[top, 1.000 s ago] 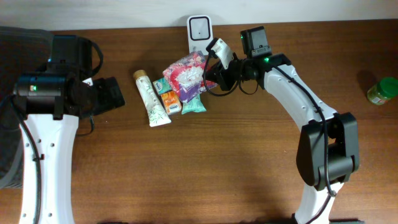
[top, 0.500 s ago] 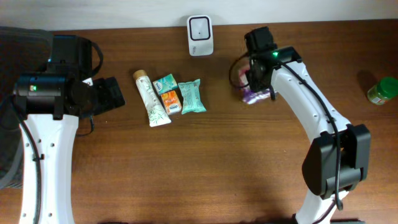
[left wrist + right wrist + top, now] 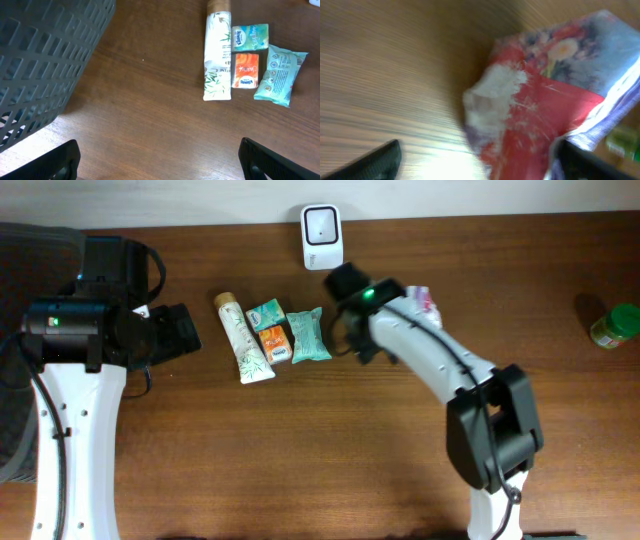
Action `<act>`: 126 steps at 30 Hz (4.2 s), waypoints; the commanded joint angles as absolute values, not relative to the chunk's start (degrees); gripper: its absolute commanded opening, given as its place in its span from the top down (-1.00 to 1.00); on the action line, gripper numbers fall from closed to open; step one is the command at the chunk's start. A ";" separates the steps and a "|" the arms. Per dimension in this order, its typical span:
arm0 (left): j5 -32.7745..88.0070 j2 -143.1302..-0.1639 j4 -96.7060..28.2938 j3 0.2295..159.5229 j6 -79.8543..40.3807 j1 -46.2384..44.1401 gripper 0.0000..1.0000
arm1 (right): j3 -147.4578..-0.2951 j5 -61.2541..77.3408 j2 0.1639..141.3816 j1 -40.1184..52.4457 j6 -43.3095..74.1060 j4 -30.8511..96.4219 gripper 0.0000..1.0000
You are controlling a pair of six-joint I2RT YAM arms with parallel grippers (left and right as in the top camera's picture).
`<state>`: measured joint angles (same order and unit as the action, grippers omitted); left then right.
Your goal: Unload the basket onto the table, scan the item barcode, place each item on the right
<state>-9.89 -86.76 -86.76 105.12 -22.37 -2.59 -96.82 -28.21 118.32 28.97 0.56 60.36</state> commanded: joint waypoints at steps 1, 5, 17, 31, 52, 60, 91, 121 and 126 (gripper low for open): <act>-10.15 -86.06 -86.67 105.43 -23.14 -2.44 -0.98 | -100.92 -22.57 118.43 33.95 5.45 59.94 -0.97; -10.15 -86.06 -86.65 105.43 -23.14 -2.44 -0.98 | -112.77 -10.44 118.43 32.99 5.48 64.75 -0.97; -10.15 -86.06 -86.65 105.43 -23.14 -2.44 -0.98 | -118.28 19.31 119.28 2.39 1.74 70.22 -0.97; -10.15 -86.06 -86.65 105.43 -23.14 -2.44 -0.98 | -118.28 22.28 131.74 6.04 1.76 48.03 0.30; -10.15 -86.06 -86.67 105.43 -23.14 -2.44 -0.98 | -126.21 2.90 131.81 6.63 0.71 93.43 -0.97; -10.15 -86.06 -86.65 105.43 -23.14 -2.44 -0.98 | -122.87 29.47 134.28 3.20 -22.17 89.97 -0.98; -10.15 -86.06 -86.65 105.43 -23.14 -2.44 -0.98 | -113.67 33.34 135.37 1.08 -2.72 70.65 -0.18; -10.15 -86.06 -86.65 105.43 -23.14 -2.44 -0.98 | -113.82 47.62 121.75 1.48 -4.21 55.99 0.92; -10.15 -86.06 -86.67 105.43 -23.16 -2.44 -0.98 | -113.89 41.17 118.30 7.92 0.16 49.56 0.92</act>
<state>-9.89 -86.76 -86.76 105.12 -22.39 -2.59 -112.81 45.15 121.36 4.93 -3.64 51.37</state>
